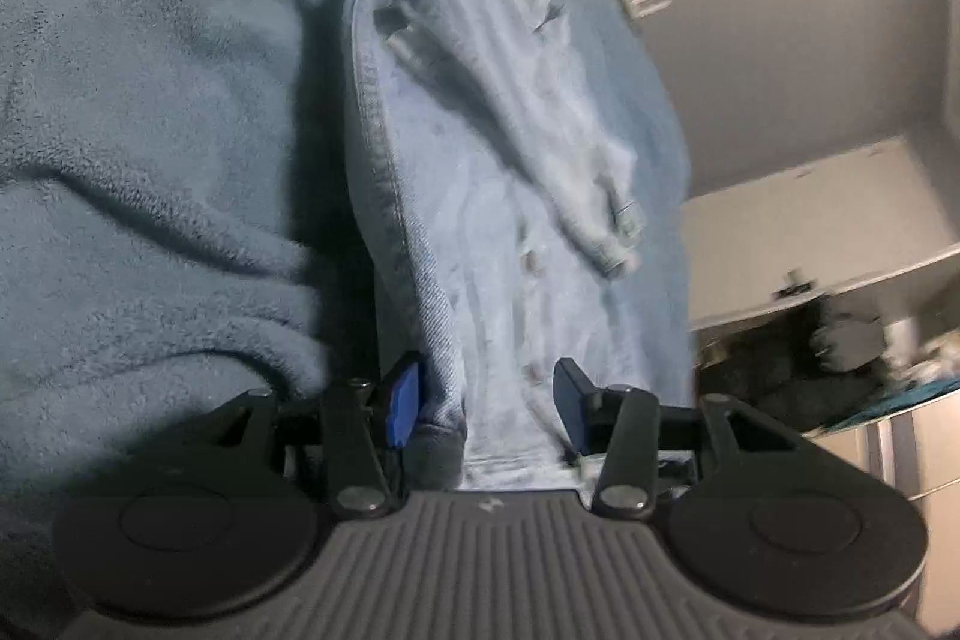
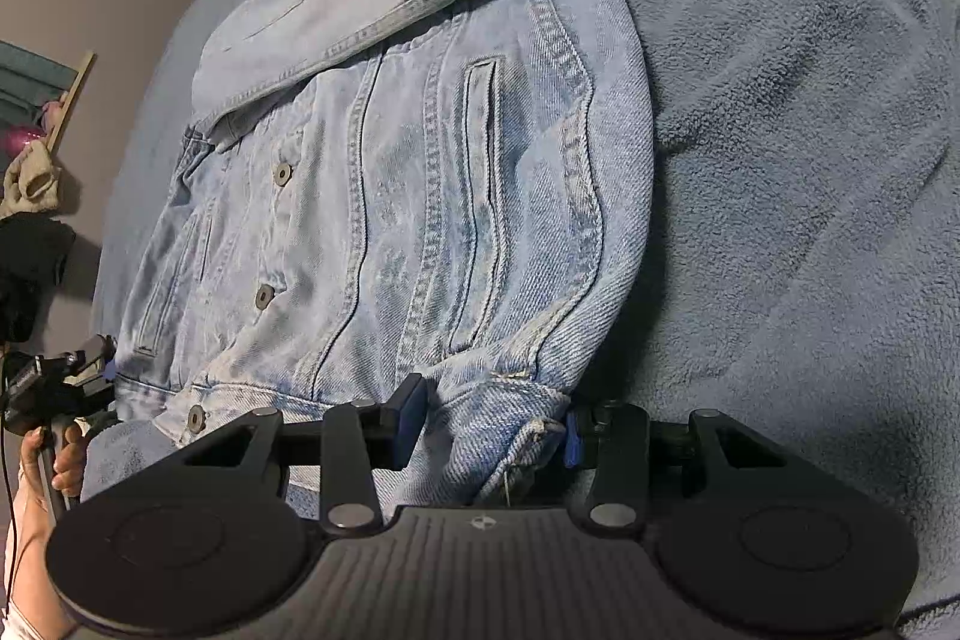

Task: Fold large clothes
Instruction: 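Lift the hem with both tools and fold it toward the collar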

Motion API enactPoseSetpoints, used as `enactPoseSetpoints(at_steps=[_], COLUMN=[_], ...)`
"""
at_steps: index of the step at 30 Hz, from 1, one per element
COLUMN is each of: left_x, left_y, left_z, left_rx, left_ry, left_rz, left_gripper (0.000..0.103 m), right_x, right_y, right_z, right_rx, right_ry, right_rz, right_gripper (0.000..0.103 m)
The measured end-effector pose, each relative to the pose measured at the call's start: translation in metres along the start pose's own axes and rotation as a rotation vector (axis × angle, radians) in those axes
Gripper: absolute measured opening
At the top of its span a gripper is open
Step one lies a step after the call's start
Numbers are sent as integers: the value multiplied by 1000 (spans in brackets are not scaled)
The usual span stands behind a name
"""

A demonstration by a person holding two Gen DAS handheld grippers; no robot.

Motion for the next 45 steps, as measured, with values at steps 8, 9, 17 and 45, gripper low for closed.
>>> enactPoseSetpoints(at_steps=[8,9,17,45], left_x=[-9,-9,-9,49], left_y=[-33,-35,-50,5], left_z=[5,0,-10,15], left_rx=[216,262,346,-216], left_ry=[-166,-174,-172,167], left_rz=[-62,-54,-97,172], left_gripper=[49,49,49,10], right_x=[3,3,2,59], right_y=[-12,-12,-9,79], right_z=[-3,-2,0,13], right_rx=[-12,-13,-19,355], right_ry=[1,2,6,-283], right_rz=[2,1,0,571], right_gripper=[49,49,50,24])
Point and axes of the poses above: each gripper's, at about its wrist camera, not at the fingertips, and y roughly against the way its jaws point, z to its right, x to its top, the point moved 9 cm from there along -y, roughly the way its jaws point, and after that the axes turned 11 degrees about y, right-handed, at the moved point
